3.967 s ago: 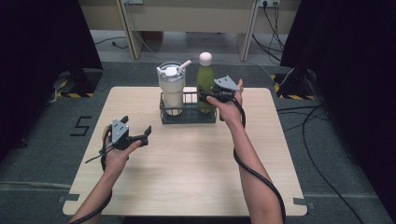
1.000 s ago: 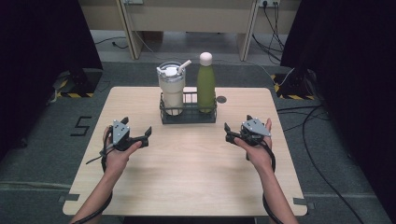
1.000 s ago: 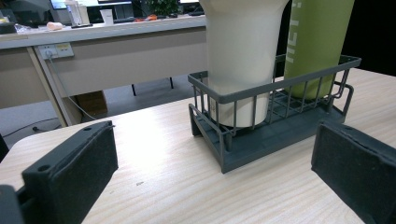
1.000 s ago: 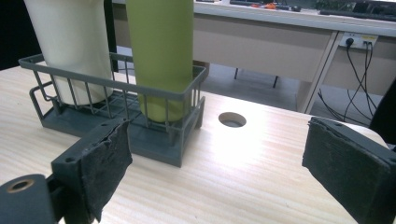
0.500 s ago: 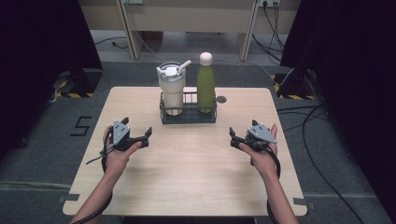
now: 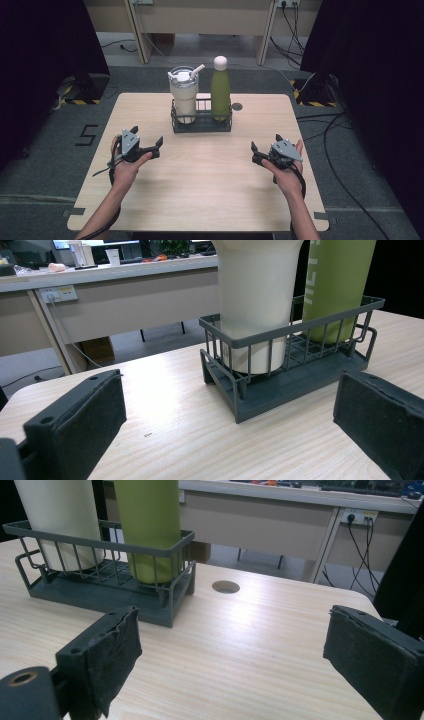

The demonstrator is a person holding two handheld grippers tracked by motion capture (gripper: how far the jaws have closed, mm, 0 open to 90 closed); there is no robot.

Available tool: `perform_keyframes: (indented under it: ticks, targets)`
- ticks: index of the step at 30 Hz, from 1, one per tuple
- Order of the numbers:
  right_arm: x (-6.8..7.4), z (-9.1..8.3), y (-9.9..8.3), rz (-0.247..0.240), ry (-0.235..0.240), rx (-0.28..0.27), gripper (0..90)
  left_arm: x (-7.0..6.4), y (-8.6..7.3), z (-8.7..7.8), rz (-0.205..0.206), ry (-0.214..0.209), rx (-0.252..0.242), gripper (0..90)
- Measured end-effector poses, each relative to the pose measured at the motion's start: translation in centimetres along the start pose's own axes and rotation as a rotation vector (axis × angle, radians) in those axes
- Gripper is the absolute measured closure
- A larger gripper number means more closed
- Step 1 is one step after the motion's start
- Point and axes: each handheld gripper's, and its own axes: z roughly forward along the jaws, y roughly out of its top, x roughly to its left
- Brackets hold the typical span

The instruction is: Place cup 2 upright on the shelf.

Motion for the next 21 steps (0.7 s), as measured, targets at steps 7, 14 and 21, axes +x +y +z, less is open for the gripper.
perform_keyframes:
  ticks: [7,14,21]
  targets:
    - [-0.3,-0.5,-0.7,0.013,-0.012,0.001,8.3,-0.1,-0.1,0.1,0.004,-0.003,0.006,0.0]
    - [-0.3,-0.5,-1.3,0.021,-0.013,0.013,8.5,0.0,-0.2,0.1,0.006,-0.005,0.008,0.0]
    - [-0.1,-0.6,-0.9,0.142,0.040,0.028,10.1,0.1,-0.1,0.1,0.001,-0.004,0.003,0.0]
